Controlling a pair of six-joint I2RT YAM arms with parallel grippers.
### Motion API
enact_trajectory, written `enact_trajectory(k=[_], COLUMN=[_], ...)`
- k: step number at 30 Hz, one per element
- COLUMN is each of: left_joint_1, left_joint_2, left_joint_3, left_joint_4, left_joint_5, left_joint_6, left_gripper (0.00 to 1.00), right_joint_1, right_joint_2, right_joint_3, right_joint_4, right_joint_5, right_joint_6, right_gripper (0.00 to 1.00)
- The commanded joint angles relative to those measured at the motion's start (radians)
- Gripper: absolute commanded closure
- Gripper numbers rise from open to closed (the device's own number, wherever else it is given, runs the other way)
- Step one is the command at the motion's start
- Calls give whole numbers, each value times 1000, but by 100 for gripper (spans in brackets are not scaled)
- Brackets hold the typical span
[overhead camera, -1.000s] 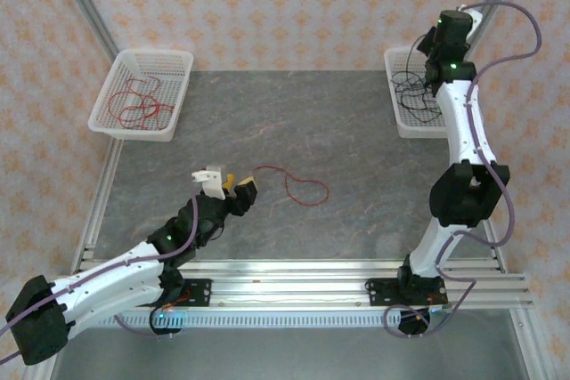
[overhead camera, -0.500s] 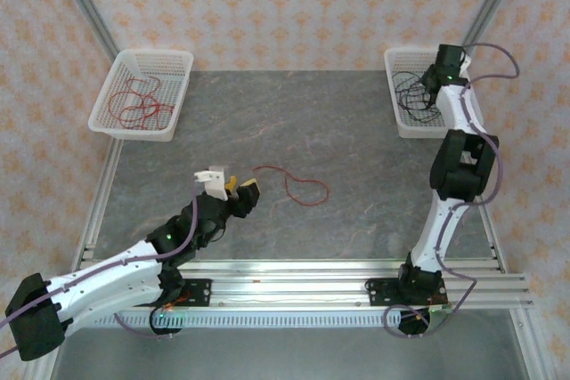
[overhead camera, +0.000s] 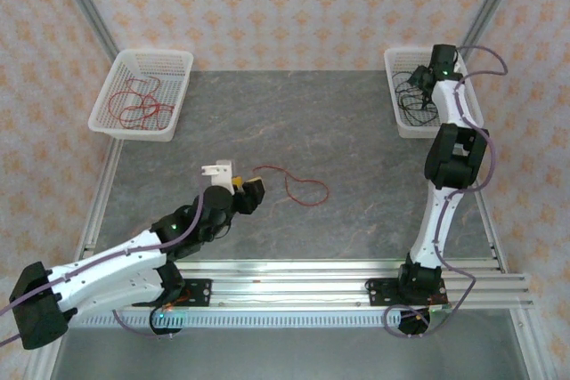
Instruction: Untangle the cables
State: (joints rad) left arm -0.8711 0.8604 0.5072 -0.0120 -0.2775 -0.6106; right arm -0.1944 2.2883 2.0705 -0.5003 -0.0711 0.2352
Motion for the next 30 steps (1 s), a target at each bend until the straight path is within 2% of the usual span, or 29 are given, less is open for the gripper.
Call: enact_trajectory(k=[1,7,12,15,18,26,30], left_joint_1=[-9,-9,-8,-2,39,216,267], left_joint_2=[44,154,242,302,366,538,648], left_joint_3=[48,118,185,231,266,276,299], left_joint_4=[-71,-147,-232,-294,-327,-175,-96], left_joint_5=[-26,-23,-41,-70,-48,126,191], left_joint_6=[-58,-99,-141,-171,-172,-42,0], left_gripper=[37,38,38,38,38,44,45], right_joint_1=[3,15,67,105,137,228,266], right_joint_2=[-94,-313,-502,-615,-726,-1021,-1103], right_joint_3=[-3,-228,-412,-519,-623,-893,-982], right_joint_4=[-24,92,150,167,178,197,188], right_joint_5=[26,32,57,39,-8,-50,-39], right_joint_6=[12,50,34,23,30,40,46], right_gripper=[0,0,0,2,3,5,8])
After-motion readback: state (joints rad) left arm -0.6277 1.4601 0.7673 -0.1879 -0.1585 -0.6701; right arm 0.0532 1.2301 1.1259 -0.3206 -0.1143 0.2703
